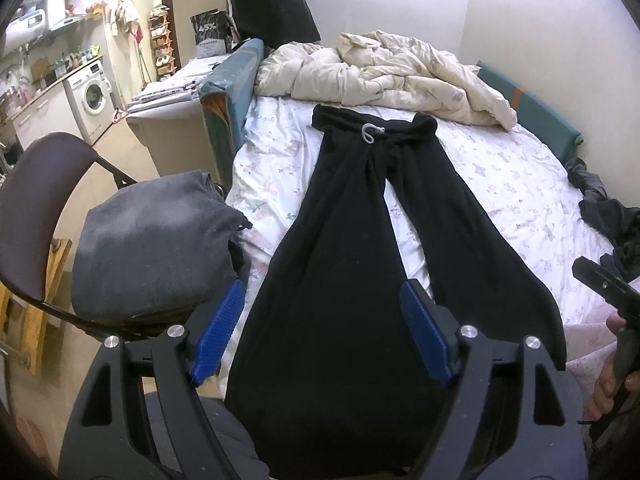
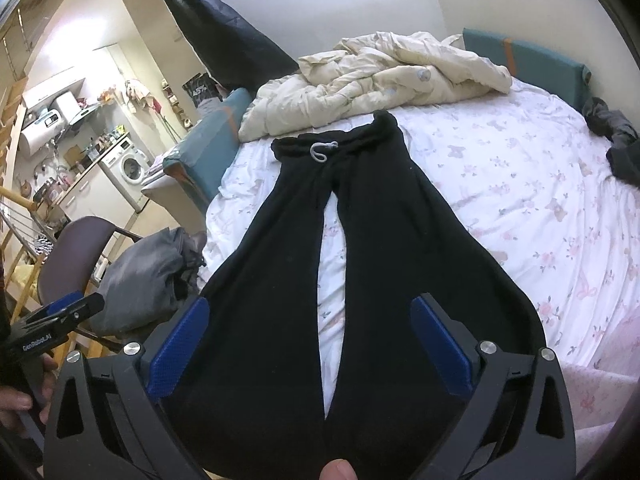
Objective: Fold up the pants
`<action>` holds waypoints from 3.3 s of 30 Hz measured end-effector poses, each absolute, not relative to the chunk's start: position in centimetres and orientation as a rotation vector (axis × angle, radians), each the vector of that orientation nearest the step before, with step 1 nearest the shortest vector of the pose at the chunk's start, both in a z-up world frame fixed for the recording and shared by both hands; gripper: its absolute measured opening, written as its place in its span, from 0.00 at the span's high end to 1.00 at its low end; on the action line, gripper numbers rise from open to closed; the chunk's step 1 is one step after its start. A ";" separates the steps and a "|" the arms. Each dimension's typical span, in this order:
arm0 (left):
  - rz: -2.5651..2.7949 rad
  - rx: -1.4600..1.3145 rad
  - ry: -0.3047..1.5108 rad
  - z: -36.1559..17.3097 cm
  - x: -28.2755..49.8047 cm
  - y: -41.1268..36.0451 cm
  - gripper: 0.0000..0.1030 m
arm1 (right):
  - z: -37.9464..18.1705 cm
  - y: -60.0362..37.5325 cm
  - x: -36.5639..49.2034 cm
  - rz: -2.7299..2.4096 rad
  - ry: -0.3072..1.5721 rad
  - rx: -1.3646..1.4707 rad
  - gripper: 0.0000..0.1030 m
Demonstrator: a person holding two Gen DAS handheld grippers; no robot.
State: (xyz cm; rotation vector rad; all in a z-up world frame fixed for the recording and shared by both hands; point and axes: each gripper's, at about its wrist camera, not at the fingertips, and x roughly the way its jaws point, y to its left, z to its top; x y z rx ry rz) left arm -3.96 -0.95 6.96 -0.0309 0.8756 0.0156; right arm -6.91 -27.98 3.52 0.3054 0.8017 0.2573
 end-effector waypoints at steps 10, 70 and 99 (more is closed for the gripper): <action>-0.031 -0.076 0.890 7.0 -1.9 -1.4 0.25 | 4.5 -28.9 -5.0 0.228 0.807 0.281 0.00; -0.055 -0.057 0.865 2.9 8.4 1.3 0.15 | 3.9 -27.1 1.3 0.167 0.846 0.227 0.00; -0.095 0.350 1.149 -17.9 62.9 0.4 0.15 | -18.6 -31.7 57.9 0.020 1.181 -0.237 0.00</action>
